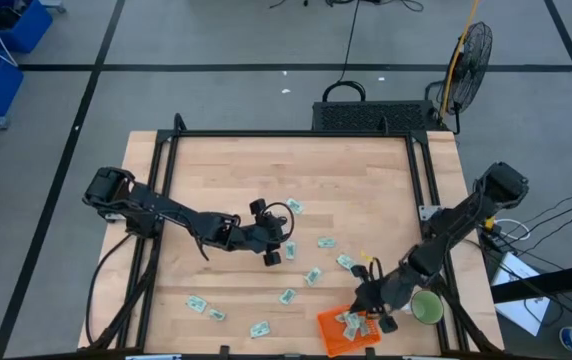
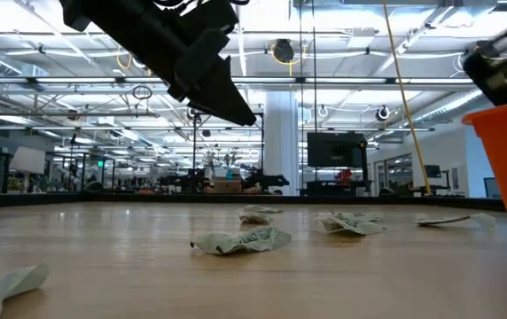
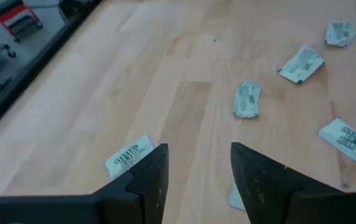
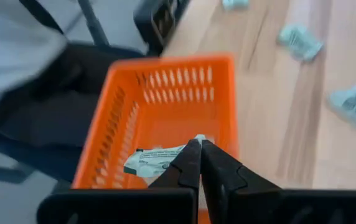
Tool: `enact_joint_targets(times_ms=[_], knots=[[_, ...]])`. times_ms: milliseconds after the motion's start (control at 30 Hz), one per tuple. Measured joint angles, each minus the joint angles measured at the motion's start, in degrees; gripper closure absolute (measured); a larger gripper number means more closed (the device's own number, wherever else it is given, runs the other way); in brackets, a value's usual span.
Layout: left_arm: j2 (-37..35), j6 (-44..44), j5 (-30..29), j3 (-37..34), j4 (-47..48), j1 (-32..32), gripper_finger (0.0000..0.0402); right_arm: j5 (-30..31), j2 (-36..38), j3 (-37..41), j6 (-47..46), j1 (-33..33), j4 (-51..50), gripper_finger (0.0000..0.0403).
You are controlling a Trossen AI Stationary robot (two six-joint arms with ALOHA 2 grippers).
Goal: Pick and place Stevia / Truvia into bins
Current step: Put the stevia packet into the orange bin
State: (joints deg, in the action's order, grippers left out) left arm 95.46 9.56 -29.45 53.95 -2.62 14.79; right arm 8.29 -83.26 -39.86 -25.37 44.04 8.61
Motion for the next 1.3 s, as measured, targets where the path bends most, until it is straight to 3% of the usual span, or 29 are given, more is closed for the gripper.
enact_joint_targets(times_ms=[267, 433, 600, 800, 967, 1167, 1300], knots=[[-3.4, 3.1, 13.0, 0.1, 4.0, 3.1, 0.0222, 0.9, -2.9, 0.0, -2.3, 0.6, 0.1, 0.0363], [-8.2, 13.9, 20.5, 0.2, 17.4, 8.6, 0.0222, 0.7, -2.5, 0.0, 0.3, 0.6, 0.5, 0.0326], [-9.3, 31.0, 28.9, 0.1, 29.5, 17.1, 0.0222, 1.1, -2.3, 0.0, 5.0, 0.3, 1.3, 0.0307], [-7.8, 43.3, 30.0, 0.0, 40.5, 24.1, 0.0222, 12.8, -2.2, 0.0, 21.7, -0.7, 8.3, 0.0303], [-7.6, 53.6, 33.1, 0.0, 43.3, 26.2, 0.0222, 22.0, -2.2, 0.0, 38.7, -2.2, 15.4, 0.0303], [-7.4, 66.9, 33.7, 0.0, 43.7, 31.1, 0.0222, 23.4, -2.2, 0.0, 56.1, -6.0, 18.1, 0.0303], [-5.9, 77.1, 32.9, 0.0, 47.1, 34.4, 0.0222, 23.4, -2.2, 0.0, 61.5, -9.3, 19.7, 0.0303]])
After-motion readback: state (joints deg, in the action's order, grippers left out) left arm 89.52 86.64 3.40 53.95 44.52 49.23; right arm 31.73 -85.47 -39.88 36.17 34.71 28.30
